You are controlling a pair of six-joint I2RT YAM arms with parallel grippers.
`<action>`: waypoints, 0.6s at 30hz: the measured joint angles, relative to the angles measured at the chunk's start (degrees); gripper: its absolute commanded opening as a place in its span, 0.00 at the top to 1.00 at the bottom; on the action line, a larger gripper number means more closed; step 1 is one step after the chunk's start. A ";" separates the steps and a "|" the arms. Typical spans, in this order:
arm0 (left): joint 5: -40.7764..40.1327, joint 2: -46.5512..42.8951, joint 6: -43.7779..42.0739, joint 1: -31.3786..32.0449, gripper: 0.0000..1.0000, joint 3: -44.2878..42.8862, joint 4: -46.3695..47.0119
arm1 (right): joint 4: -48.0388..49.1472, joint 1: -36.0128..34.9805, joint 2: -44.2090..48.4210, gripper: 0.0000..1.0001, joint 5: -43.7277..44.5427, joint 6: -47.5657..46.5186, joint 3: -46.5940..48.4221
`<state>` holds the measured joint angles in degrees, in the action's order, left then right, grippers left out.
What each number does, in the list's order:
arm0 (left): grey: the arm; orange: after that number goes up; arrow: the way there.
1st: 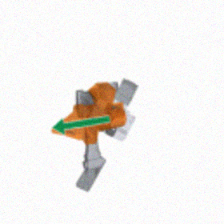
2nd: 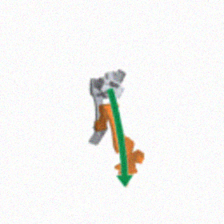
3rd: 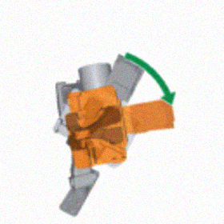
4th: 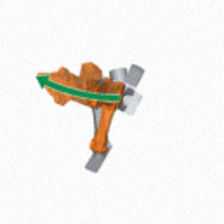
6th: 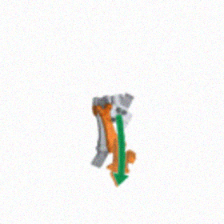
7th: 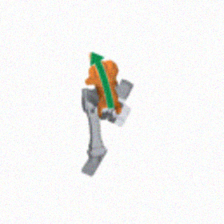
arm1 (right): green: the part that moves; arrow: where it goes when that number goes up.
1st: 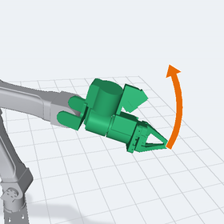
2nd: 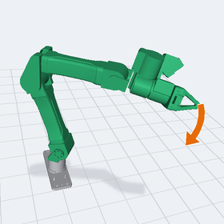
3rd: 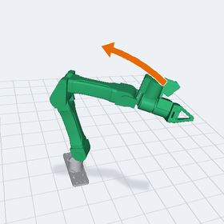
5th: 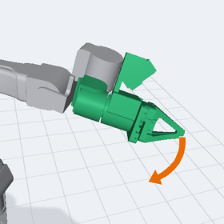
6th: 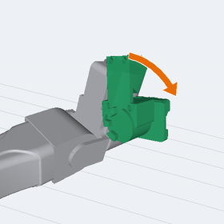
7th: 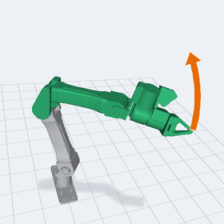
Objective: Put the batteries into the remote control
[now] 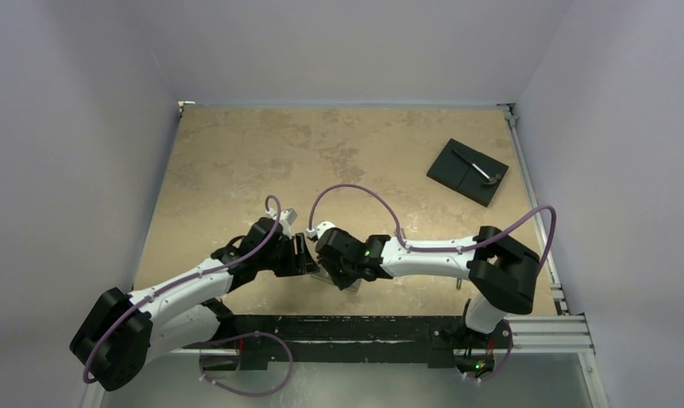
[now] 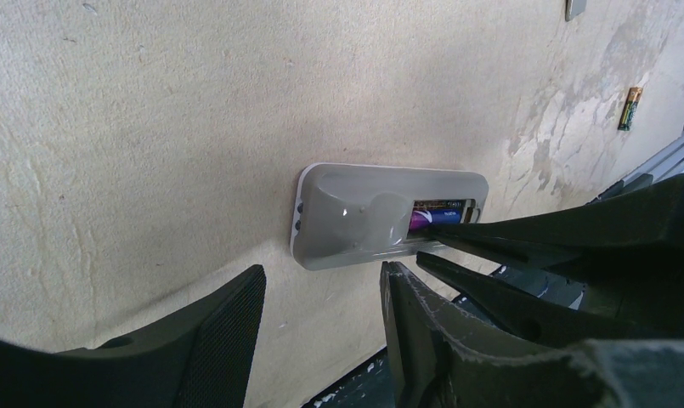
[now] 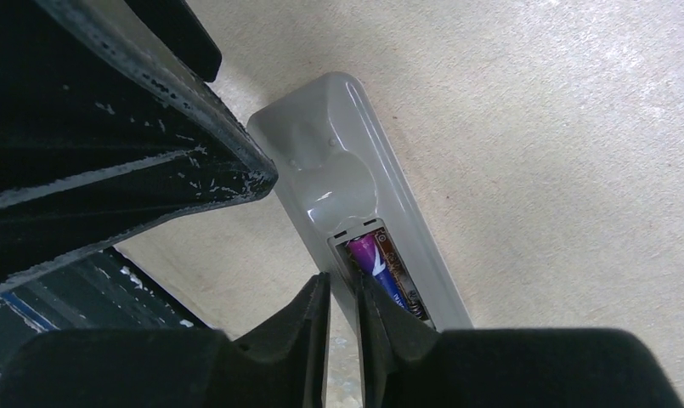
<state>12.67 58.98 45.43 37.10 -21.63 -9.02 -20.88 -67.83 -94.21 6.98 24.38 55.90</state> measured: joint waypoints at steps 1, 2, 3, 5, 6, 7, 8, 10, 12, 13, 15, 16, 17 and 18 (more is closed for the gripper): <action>0.00 0.04 0.00 0.00 0.48 0.00 0.00 | -0.13 -0.02 0.02 0.71 0.00 0.20 0.09; 0.00 0.09 0.00 0.00 0.48 0.00 0.00 | -0.31 -0.02 0.04 0.69 0.04 0.46 0.20; 0.00 0.22 0.00 0.00 0.48 0.00 0.02 | -0.55 -0.04 0.09 0.68 0.15 0.63 0.33; 0.00 0.48 0.00 0.00 0.48 0.00 0.02 | -1.09 -0.11 0.15 0.65 0.68 1.09 0.57; 0.00 0.66 -0.02 0.00 0.48 0.00 0.07 | -1.46 -0.17 0.24 0.64 0.98 1.31 0.68; -0.02 0.87 0.00 0.00 0.48 0.00 0.09 | -1.92 -0.26 0.48 0.62 1.36 1.57 0.72; -0.02 1.09 0.00 0.00 0.48 0.00 0.11 | -2.60 -0.31 0.90 0.61 1.92 1.75 0.72; 0.00 1.60 0.00 0.00 0.48 0.00 0.22 | -3.91 -0.31 2.08 0.57 3.21 2.32 0.72; 0.09 2.05 0.00 0.00 0.48 0.00 0.37 | -5.11 -0.31 4.09 0.55 4.96 2.86 0.72; 0.17 2.21 0.00 0.00 0.48 0.00 0.39 | -5.42 -0.31 5.01 0.54 5.73 3.08 0.72; 0.48 2.29 0.00 0.00 0.48 0.00 0.37 | -5.90 -0.31 7.08 0.54 7.50 3.32 0.72; 0.63 2.29 0.00 0.00 0.48 0.00 0.37 | -6.08 -0.28 7.93 0.54 8.33 3.50 0.72; 0.76 2.29 0.00 0.00 0.47 0.00 0.35 | -6.21 -0.26 8.66 0.55 9.11 3.58 0.72; 0.85 2.29 0.00 0.00 0.48 0.00 0.26 | -6.36 -0.20 9.09 0.57 9.70 3.69 0.72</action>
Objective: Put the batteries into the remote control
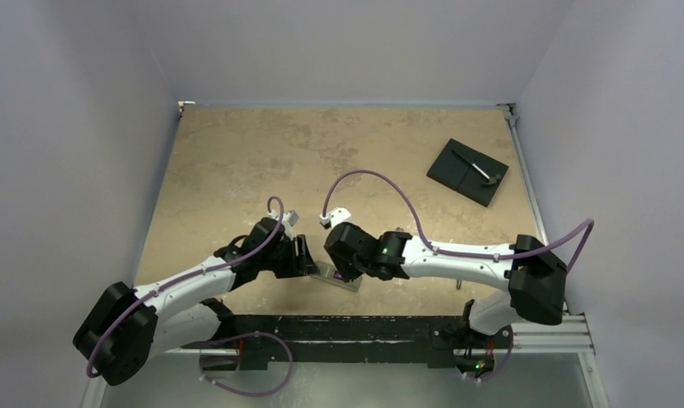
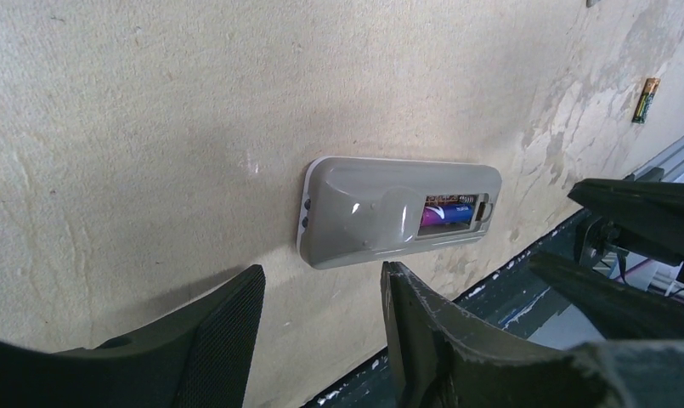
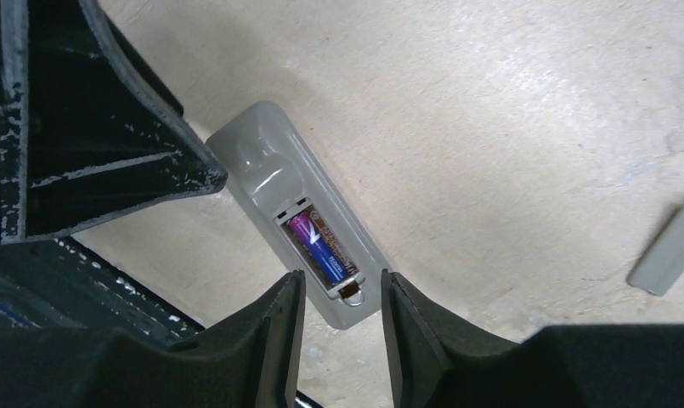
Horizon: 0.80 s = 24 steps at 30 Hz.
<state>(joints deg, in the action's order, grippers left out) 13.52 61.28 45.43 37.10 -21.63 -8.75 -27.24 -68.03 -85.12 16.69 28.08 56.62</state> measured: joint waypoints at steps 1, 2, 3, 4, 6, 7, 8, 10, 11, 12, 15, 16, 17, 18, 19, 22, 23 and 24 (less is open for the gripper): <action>0.09 0.00 0.04 0.00 0.47 0.00 -0.02 | -0.13 0.22 0.33 0.58 0.70 0.02 0.00; 0.24 -0.02 0.24 0.00 0.47 0.00 -0.04 | -0.20 0.33 0.48 0.60 1.20 0.07 0.00; 0.44 -0.07 0.44 0.00 0.47 0.11 0.02 | -0.17 0.55 0.52 0.64 1.88 0.11 0.00; 0.76 -0.20 0.74 0.00 0.47 0.42 0.20 | -0.15 0.87 0.52 0.66 2.19 0.15 -0.04; 1.51 -0.76 1.57 0.00 0.47 1.44 0.35 | 0.09 1.81 0.52 0.73 2.78 0.24 -0.44; 1.90 -1.14 2.10 0.00 0.47 2.08 0.33 | 0.31 2.45 0.52 0.78 3.13 0.22 -0.81; 2.32 -1.51 2.49 0.02 0.47 2.69 0.33 | 0.48 3.15 0.52 0.81 3.34 0.15 -1.25; 3.06 -2.21 3.45 0.04 0.47 3.50 0.50 | 1.16 4.48 0.52 0.89 3.37 0.02 -2.25; 3.50 -2.54 3.78 0.07 0.47 3.80 0.68 | 1.55 5.03 0.52 0.94 3.34 -0.07 -2.67; 3.98 -2.73 4.28 0.07 0.47 4.17 1.01 | 1.95 5.73 0.52 0.98 3.26 -0.22 -3.21; 5.16 -2.60 5.27 0.09 0.47 4.76 2.16 | 3.52 7.28 0.39 1.00 2.69 -0.68 -4.68; 5.49 -2.29 5.64 0.11 0.47 4.90 2.69 | 4.11 7.72 0.33 1.00 2.23 -0.76 -5.18; 5.88 -1.88 6.14 0.15 0.47 5.05 3.45 | 4.68 8.09 0.28 1.00 1.73 -0.87 -5.70; 6.32 -1.42 6.49 0.17 0.47 5.18 4.20 | 5.07 8.24 0.26 1.00 1.62 -0.96 -6.14; 6.73 -0.92 6.71 0.17 0.47 5.31 5.09 | 5.62 8.41 0.22 1.00 1.22 -1.09 -6.64; 7.63 0.81 7.61 0.22 0.47 5.40 7.65 | 6.78 8.59 0.02 1.00 -0.09 -1.36 -8.00; 7.85 1.51 7.82 0.24 0.47 5.40 8.59 | 7.19 8.59 0.00 1.00 -0.63 -1.49 -8.39; 8.04 2.10 8.00 0.24 0.47 5.40 9.40 | 7.56 8.61 0.00 1.00 -1.22 -1.62 -8.72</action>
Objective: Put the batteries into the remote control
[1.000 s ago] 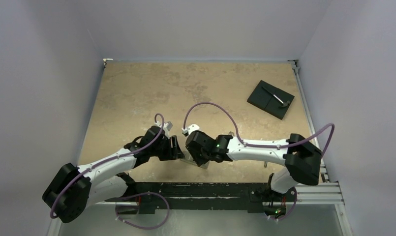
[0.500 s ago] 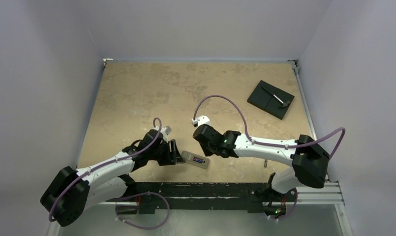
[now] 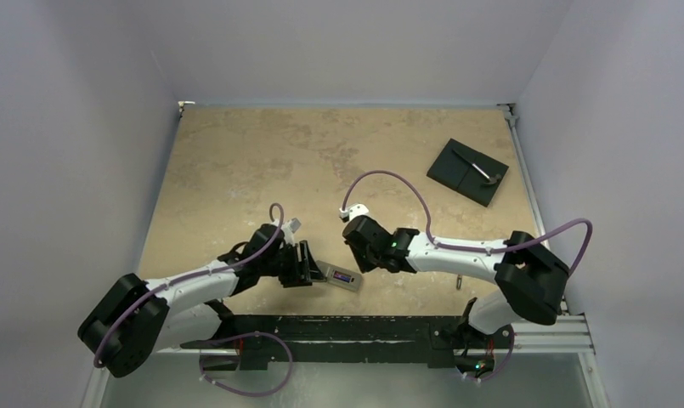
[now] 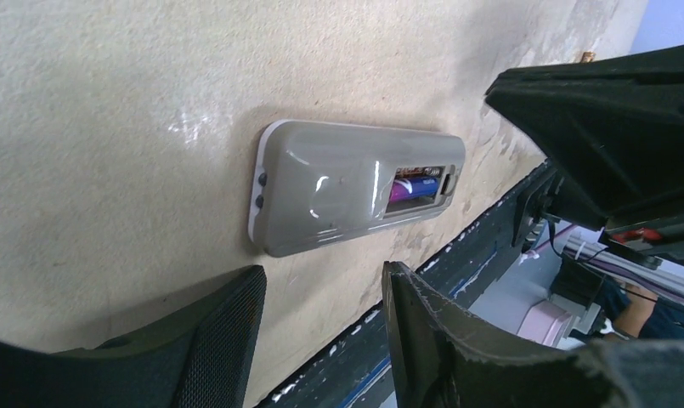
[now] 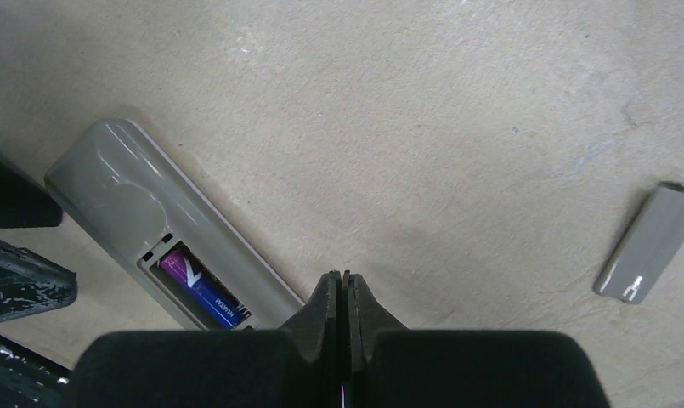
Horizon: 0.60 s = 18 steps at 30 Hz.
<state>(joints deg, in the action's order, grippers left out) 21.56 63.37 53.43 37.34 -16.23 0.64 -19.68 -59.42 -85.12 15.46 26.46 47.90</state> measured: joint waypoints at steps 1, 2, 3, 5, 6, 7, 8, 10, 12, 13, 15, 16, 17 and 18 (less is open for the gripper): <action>0.33 0.74 0.11 0.00 0.47 0.00 0.98 | 0.50 0.04 0.00 1.00 -0.37 -0.15 -0.35; 0.61 1.55 0.26 0.00 0.47 0.00 2.08 | 0.92 0.09 0.00 1.00 -0.87 -0.28 -0.61; 0.87 2.29 0.48 0.00 0.46 0.00 3.10 | 1.29 0.09 -0.04 1.00 -1.53 -0.44 -0.85; 1.31 3.54 0.70 0.00 0.47 -0.07 4.74 | 2.01 0.09 -0.26 1.00 -2.54 -0.63 -1.36; 1.46 4.04 0.85 0.00 0.47 -0.11 5.38 | 2.40 0.09 -0.52 1.00 -3.21 -0.72 -1.57; 1.66 4.66 0.96 0.04 0.47 -0.24 6.05 | 2.78 0.09 -0.87 1.00 -3.65 -0.79 -1.81; 1.79 5.20 1.05 0.09 0.47 -0.42 6.47 | 3.06 0.09 -1.11 1.00 -4.22 -0.83 -2.05; 1.86 6.25 1.03 0.20 0.47 -0.83 7.37 | 3.34 0.09 -1.68 1.00 -4.92 -0.96 -2.51; 1.86 7.23 1.01 0.22 0.47 -1.42 7.67 | 3.61 0.09 -2.38 1.00 -5.62 -1.11 -2.69; 1.84 7.74 1.01 0.24 0.47 -1.77 7.80 | 4.13 0.09 -2.67 1.00 -6.21 -1.27 -2.91; 1.81 8.79 0.98 0.26 0.47 -2.49 7.98 | 5.01 0.07 -2.58 1.00 -7.08 -1.55 -3.48; 1.84 9.29 0.96 0.26 0.46 -2.86 7.98 | 5.33 0.09 -2.45 1.00 -7.56 -1.68 -3.63; 1.81 9.84 0.87 0.28 0.47 -3.26 8.02 | 5.81 0.07 -2.29 1.00 -7.98 -1.73 -3.91; 1.81 10.34 0.83 0.31 0.47 -3.65 8.04 | 6.16 0.07 -2.08 1.00 -8.52 -1.84 -4.24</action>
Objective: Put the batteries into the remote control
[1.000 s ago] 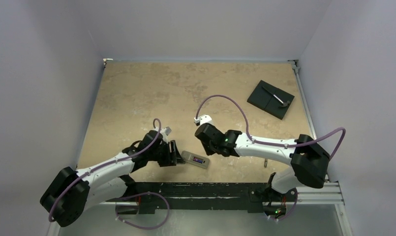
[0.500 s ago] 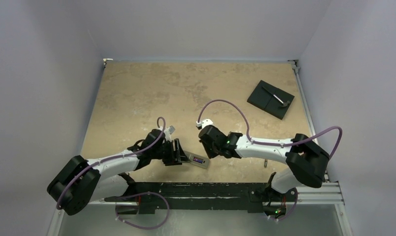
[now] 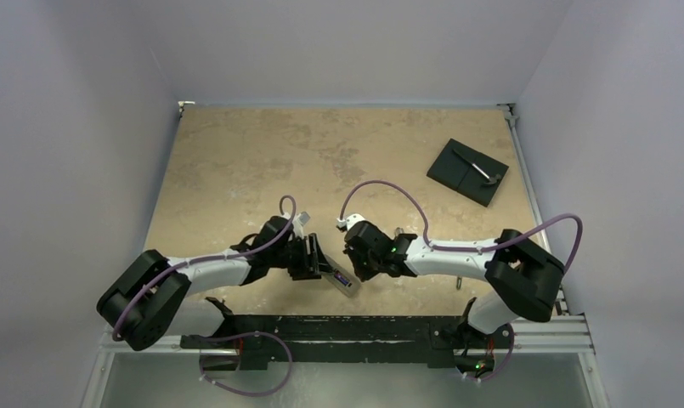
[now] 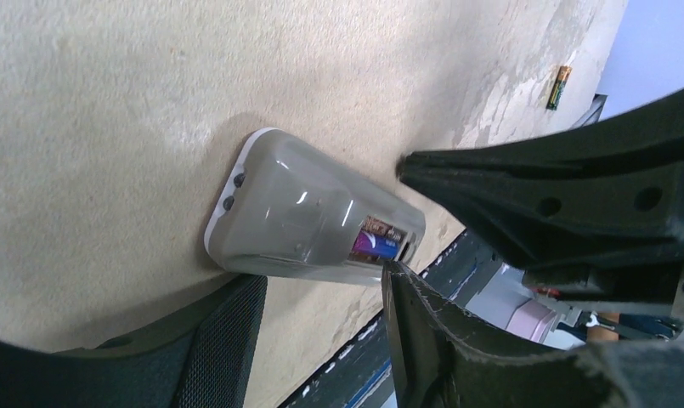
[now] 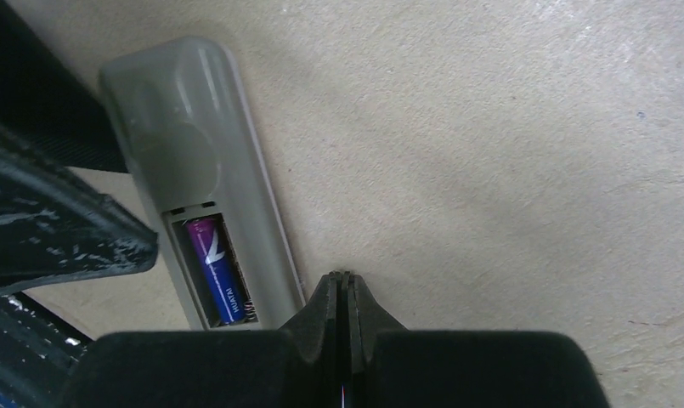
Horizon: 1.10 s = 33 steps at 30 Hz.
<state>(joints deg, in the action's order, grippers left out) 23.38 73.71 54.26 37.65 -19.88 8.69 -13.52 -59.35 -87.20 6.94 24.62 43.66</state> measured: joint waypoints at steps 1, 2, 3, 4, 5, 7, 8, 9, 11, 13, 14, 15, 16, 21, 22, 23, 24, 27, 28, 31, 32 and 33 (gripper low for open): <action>-0.02 0.79 -0.04 0.00 0.46 -0.59 0.11 | 0.33 -0.07 0.24 1.00 -0.57 -0.04 -0.33; -0.02 1.31 -0.11 0.00 0.47 -0.94 0.24 | 0.70 -0.20 0.50 1.00 -0.98 -0.07 -0.68; -0.02 1.99 -0.28 0.00 0.47 -1.40 0.42 | 0.94 -0.42 0.76 1.00 -1.53 -0.07 -1.03; -0.02 2.69 -0.42 0.00 0.46 -1.88 0.72 | 1.03 -0.66 1.01 1.00 -1.92 -0.07 -1.29; -0.02 3.52 -0.46 0.00 0.47 -2.43 1.01 | 1.25 -1.09 1.29 1.00 -2.23 -0.04 -1.64; 0.00 4.76 -0.52 0.00 0.46 -3.26 1.49 | 1.42 -1.84 1.68 1.00 -2.60 0.00 -2.05; 0.00 5.33 -0.70 0.00 0.46 -3.67 1.70 | 1.53 -2.19 1.90 1.00 -3.04 0.15 -2.32; 0.00 5.86 -0.87 0.00 0.46 -4.04 1.97 | 1.68 -2.54 2.19 1.00 -3.50 0.26 -2.62; -0.02 6.80 -0.94 0.00 0.46 -4.72 2.36 | 1.97 -3.39 2.93 1.00 -3.78 0.85 -3.50; -0.02 7.72 -0.96 0.00 0.46 -5.42 2.64 | 2.01 -4.13 3.50 1.00 -4.02 1.25 -3.91; -0.02 8.09 -0.98 0.00 0.46 -5.68 2.75 | 2.05 -4.57 3.98 1.00 -4.13 1.51 -4.22; 0.00 8.63 -1.11 0.02 0.46 -6.14 2.86 | 2.19 -5.09 4.52 1.00 -4.35 1.79 -4.57; -0.02 9.05 -1.22 0.07 0.46 -6.47 2.97 | 2.29 -5.38 4.96 1.00 -4.61 2.03 -4.76; 0.00 12.33 -1.55 0.81 0.46 -9.05 4.04 | 2.82 -6.49 7.23 1.00 -5.18 3.13 -5.75; -0.02 13.00 -1.60 1.07 0.46 -9.66 4.22 | 2.75 -6.51 7.74 1.00 -5.14 3.28 -5.77; 0.00 13.53 -1.70 1.22 0.47 -10.12 4.37 | 2.75 -6.54 8.13 1.00 -5.07 3.43 -5.77; -0.02 14.16 -1.84 1.53 0.47 -10.67 4.55 | 2.64 -6.54 8.68 1.00 -4.92 3.52 -5.77; -0.02 15.85 -1.99 2.40 0.47 -12.00 5.33 | 1.25 -6.54 10.58 0.98 -3.56 3.91 -5.77; -0.02 16.33 -2.01 2.71 0.47 -12.37 5.62 | 0.61 -6.54 11.34 0.96 -3.08 4.11 -5.77; -0.04 17.20 -2.34 3.43 0.47 -13.00 6.32 | -0.70 -6.54 13.62 0.88 -1.68 4.83 -5.77; -0.07 17.27 -2.38 3.56 0.47 -13.05 6.45 | -1.07 -6.54 14.58 0.86 -1.36 5.22 -5.77; -0.22 17.29 -2.40 3.69 0.47 -13.07 6.58 | -1.36 -6.54 15.41 0.84 -0.94 5.46 -5.77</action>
<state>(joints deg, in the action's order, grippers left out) 23.16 91.00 51.86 41.34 -32.95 15.27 -14.87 -65.89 -71.79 6.00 30.09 37.89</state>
